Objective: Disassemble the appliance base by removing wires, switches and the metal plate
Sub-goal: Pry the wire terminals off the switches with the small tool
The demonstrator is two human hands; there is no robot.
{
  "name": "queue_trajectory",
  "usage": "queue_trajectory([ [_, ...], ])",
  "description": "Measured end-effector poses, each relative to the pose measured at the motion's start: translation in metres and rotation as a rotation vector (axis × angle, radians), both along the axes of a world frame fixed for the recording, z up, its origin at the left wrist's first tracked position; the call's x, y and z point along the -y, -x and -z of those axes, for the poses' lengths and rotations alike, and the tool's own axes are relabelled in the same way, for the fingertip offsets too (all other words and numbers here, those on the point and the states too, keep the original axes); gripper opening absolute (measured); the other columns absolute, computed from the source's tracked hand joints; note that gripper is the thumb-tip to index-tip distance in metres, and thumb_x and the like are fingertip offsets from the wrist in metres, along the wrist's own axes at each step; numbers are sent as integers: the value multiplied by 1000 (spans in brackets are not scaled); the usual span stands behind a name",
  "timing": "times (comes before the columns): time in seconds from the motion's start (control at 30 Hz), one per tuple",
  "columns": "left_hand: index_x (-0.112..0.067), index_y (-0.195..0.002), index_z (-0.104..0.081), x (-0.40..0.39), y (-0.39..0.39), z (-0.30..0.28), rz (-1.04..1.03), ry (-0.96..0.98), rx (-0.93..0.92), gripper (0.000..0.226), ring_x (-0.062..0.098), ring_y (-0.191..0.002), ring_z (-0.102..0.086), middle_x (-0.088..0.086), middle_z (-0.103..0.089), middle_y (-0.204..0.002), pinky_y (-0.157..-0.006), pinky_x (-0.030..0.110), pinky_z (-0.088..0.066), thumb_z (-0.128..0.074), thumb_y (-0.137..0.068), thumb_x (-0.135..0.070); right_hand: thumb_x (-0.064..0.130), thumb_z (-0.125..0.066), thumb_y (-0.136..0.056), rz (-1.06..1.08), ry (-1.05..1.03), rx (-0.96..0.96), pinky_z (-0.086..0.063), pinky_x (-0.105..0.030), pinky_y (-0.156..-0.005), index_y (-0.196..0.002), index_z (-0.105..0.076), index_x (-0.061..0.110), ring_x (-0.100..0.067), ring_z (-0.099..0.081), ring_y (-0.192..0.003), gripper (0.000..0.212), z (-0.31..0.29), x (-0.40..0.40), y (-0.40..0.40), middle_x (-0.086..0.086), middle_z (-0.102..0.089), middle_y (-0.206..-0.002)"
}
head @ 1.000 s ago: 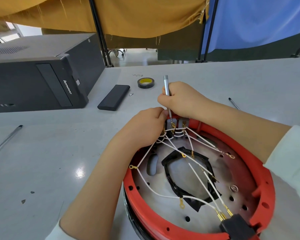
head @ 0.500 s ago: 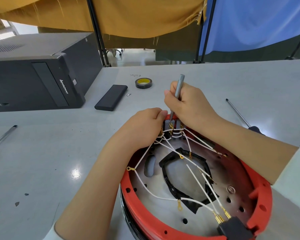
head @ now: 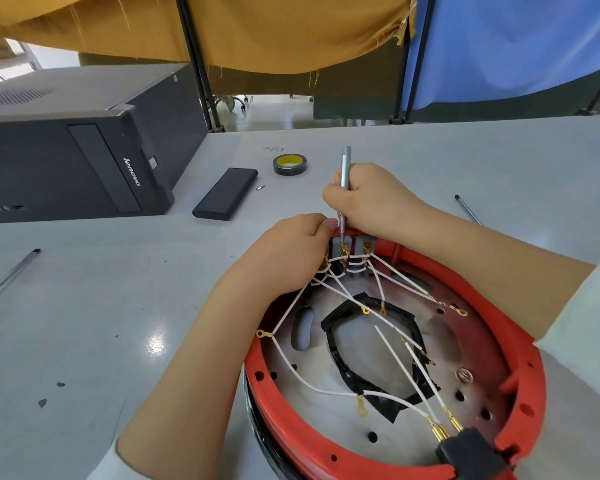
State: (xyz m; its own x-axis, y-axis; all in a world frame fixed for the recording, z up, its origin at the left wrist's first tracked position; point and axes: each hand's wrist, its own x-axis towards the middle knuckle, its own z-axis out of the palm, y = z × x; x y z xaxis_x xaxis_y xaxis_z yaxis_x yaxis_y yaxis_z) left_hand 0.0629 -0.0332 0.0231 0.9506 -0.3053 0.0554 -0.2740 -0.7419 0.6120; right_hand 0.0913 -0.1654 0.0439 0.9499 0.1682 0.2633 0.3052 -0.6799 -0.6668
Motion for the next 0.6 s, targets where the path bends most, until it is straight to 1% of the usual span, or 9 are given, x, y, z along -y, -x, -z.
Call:
queue_trajectory([
  [0.1, -10, -85, -55, 0, 1, -1, 1, -3, -3, 41, 16, -71, -50, 1, -55, -74, -64, 27, -37, -28, -101, -37, 20, -53, -88, 53, -82, 134, -34, -29, -49, -57, -34, 15, -13, -37, -46, 37, 4, 9, 10, 0, -38, -52],
  [0.17, -13, -78, -51, 0, 1, -2, 4, -1, -3, 40, 15, -69, -49, 0, -54, -72, -63, 28, -37, -28, -101, -37, 20, -56, -87, 80, -137, 196, -37, -29, -49, -59, -38, 14, -14, -41, -47, 34, 8, 12, 16, 0, -40, -51],
  [0.27, -16, -72, -47, 0, 3, -3, 8, -9, 1, 40, 13, -67, -48, 0, -53, -71, -62, 28, -36, -28, -101, -37, 16, -59, -84, 87, -180, 206, -41, -33, -52, -62, -43, 8, -20, -44, -51, 28, 11, 13, 19, -9, -43, -54],
  [0.4, -16, -73, -47, 0, 4, -4, 2, -13, 0, 40, 12, -66, -48, 0, -54, -71, -60, 27, -36, -28, -101, -37, 13, -58, -82, 80, -188, 206, -42, -33, -52, -59, -38, 13, -20, -45, -50, 31, 12, 13, 18, -4, -40, -51],
  [0.47, -18, -72, -47, 0, 4, -4, 3, -14, 0, 40, 11, -65, -47, 0, -54, -70, -58, 26, -35, -28, -101, -37, 12, -57, -83, 78, -189, 224, -39, -28, -49, -57, -36, 15, -15, -43, -48, 33, 14, 13, 17, -1, -37, -50],
  [0.5, -19, -71, -46, 0, 3, -3, 4, -15, 2, 40, 11, -65, -47, 0, -53, -70, -58, 26, -34, -28, -101, -37, 12, -57, -83, 73, -188, 240, -38, -25, -48, -56, -35, 16, -10, -41, -45, 35, 15, 13, 17, 1, -36, -49],
  [0.53, -19, -70, -46, 0, 3, -3, 5, -16, 5, 40, 10, -64, -47, 0, -54, -70, -57, 26, -34, -28, -101, -36, 11, -57, -84, 66, -186, 258, -35, -16, -45, -56, -34, 17, -7, -41, -43, 36, 15, 13, 18, 2, -35, -49],
  [0.57, -19, -70, -46, 0, 3, -3, 5, -16, 6, 40, 10, -64, -47, 0, -54, -70, -57, 27, -33, -28, -101, -37, 10, -56, -84, 58, -184, 273, -32, -11, -44, -55, -34, 18, -5, -42, -42, 37, 15, 13, 18, 3, -35, -48],
  [0.6, -19, -69, -45, 0, 3, -3, 4, -15, 7, 40, 10, -63, -47, 0, -53, -69, -56, 27, -32, -28, -101, -37, 9, -56, -85, 53, -183, 285, -33, -9, -44, -55, -34, 18, -4, -42, -41, 38, 15, 13, 19, 4, -34, -48],
])
